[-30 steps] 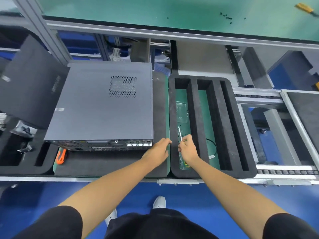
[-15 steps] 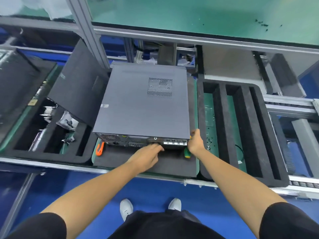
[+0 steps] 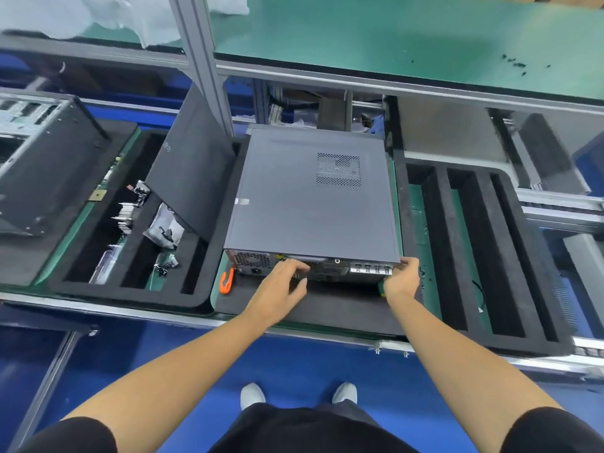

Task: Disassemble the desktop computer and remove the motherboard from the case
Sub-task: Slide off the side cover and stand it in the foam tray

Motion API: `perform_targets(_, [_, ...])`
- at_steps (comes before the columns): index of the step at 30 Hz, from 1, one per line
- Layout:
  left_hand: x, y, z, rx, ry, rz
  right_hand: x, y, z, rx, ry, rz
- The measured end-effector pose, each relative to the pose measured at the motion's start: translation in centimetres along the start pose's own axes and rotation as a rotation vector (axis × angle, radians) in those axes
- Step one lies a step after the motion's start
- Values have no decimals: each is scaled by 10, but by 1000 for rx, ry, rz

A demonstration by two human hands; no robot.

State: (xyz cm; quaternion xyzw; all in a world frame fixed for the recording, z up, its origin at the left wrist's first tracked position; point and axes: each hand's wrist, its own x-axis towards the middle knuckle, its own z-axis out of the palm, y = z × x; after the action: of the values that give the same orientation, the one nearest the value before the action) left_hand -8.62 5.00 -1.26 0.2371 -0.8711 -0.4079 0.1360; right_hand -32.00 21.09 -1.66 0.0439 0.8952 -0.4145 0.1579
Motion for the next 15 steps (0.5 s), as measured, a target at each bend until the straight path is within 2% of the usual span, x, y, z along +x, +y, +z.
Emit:
perform_targets(2, [-3, 3, -4, -104, 46, -56, -12, -5, 4, 53, 138, 47])
perform_targets(4, [-5, 8, -6, -206, 102, -106, -23, -9, 7, 105, 255, 169])
perform_targets(6, [-6, 14, -7, -339, 153, -200, -35, -11, 10, 231, 271, 327])
perform_targets(8, [-4, 21, -9, -515, 195, -356, -48, -12, 13, 333, 227, 435])
perform_targets(10, [2, 27, -11, -706, 220, -545, -56, -13, 17, 416, 182, 461])
perform_targets(12, [7, 31, -12, -859, 216, -682, -67, -17, 23, 453, 38, 454])
perform_targets(15, [10, 34, -12, -977, 211, -752, -96, -39, 38, 603, -203, 439])
